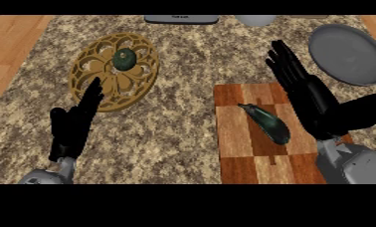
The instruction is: Pick the eggplant from the cutting board and place it in the pan
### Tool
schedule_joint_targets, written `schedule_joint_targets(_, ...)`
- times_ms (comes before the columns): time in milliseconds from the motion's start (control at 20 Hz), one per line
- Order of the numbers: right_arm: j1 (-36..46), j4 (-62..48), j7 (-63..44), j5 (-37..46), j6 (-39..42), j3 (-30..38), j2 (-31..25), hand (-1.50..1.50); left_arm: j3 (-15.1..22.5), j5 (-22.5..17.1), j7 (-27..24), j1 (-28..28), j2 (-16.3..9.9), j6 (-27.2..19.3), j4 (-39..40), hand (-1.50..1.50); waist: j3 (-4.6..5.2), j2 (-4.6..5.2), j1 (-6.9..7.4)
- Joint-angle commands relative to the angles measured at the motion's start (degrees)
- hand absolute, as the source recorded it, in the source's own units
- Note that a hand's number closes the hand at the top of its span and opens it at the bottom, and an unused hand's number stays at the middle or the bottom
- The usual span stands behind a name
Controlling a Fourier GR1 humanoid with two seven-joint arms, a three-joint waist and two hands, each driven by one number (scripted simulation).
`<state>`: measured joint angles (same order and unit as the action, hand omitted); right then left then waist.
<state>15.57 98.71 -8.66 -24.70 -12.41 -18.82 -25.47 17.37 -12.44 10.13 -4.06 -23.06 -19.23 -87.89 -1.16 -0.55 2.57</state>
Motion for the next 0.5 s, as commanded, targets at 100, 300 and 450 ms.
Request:
schedule_joint_targets(100,4.2,-5.9,-0.7,-9.6,22.2,-6.4,-1.0,1.50,-1.7,1.2,-3.3,-4.0,-0.3,0.0,-1.7,0.00,0.91,2.02,2.43)
schedule_joint_targets(300,4.2,-8.0,-1.5,-10.9,39.1,-16.5,-3.8,1.50,-2.3,0.1,-4.8,-8.2,0.8,1.1,-3.2,0.00,0.82,3.46,4.83)
schedule_joint_targets(450,6.4,-15.8,14.4,-5.6,47.7,-7.3,-10.3,-1.50,-6.0,-1.5,-6.3,-8.5,0.2,1.3,0.3,0.00,0.80,2.46,0.28)
